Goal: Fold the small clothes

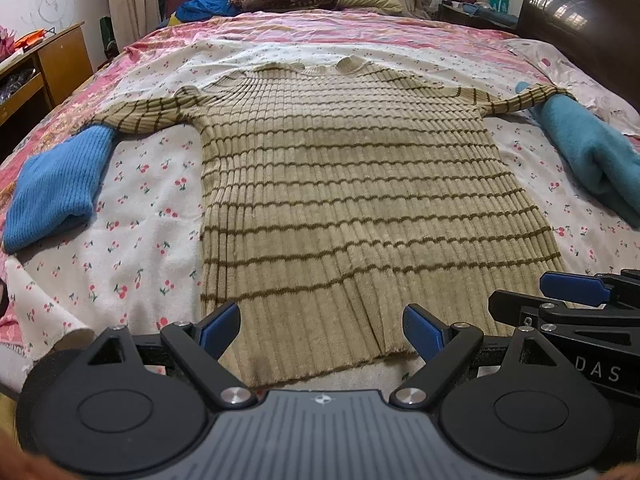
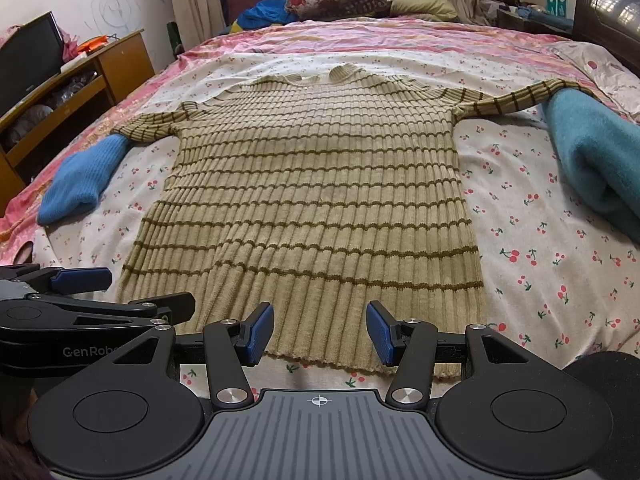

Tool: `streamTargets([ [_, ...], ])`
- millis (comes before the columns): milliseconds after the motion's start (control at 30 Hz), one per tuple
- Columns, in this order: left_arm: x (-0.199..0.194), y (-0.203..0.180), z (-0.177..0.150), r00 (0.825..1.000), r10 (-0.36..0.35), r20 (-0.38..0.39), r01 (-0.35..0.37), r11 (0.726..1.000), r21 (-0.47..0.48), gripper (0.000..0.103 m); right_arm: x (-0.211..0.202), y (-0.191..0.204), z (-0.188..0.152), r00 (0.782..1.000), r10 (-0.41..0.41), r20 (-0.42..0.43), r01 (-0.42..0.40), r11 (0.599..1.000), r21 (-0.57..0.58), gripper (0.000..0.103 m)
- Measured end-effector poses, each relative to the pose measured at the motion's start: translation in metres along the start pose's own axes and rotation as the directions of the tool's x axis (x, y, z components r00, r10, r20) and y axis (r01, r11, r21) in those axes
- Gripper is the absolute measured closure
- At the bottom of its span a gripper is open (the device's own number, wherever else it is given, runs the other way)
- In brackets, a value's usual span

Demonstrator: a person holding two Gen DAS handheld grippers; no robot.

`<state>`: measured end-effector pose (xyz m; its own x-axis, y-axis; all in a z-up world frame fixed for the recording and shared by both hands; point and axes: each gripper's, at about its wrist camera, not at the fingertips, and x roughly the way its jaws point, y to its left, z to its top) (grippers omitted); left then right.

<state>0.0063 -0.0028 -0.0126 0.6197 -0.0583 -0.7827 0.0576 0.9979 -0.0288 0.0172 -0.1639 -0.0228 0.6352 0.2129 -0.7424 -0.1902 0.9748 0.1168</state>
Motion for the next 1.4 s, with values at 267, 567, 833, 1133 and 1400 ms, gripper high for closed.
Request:
streamTargets([
  [267, 0.012, -0.013, 0.028, 0.999, -0.007, 0.044, 0.005, 0.999, 0.048, 0.011, 0.005, -0.016, 0.018, 0.999, -0.008, 0.045, 0.006, 1.0, 0.026, 0.052],
  [567, 0.042, -0.025, 0.08, 0.996, -0.047, 0.077, 0.044, 0.998, 0.048, 0.01, 0.028, -0.046, 0.064, 0.997, -0.024, 0.069, 0.019, 0.997, 0.069, 0.052],
  [833, 0.071, -0.047, 0.119, 0.99, -0.107, 0.09, 0.102, 0.993, 0.058, 0.009, 0.05, -0.083, 0.101, 0.997, -0.042, 0.07, 0.035, 0.995, 0.097, 0.052],
  [1133, 0.102, -0.073, 0.155, 0.983, -0.154, 0.095, 0.149, 0.987, 0.056, 0.009, 0.054, -0.16, 0.151, 0.983, -0.135, 0.126, 0.108, 0.974, 0.197, 0.055],
  [1400, 0.114, -0.097, 0.181, 0.974, -0.178, 0.139, 0.171, 0.983, 0.066, 0.009, 0.061, -0.249, 0.201, 0.964, -0.212, 0.158, 0.133, 0.906, 0.401, 0.057],
])
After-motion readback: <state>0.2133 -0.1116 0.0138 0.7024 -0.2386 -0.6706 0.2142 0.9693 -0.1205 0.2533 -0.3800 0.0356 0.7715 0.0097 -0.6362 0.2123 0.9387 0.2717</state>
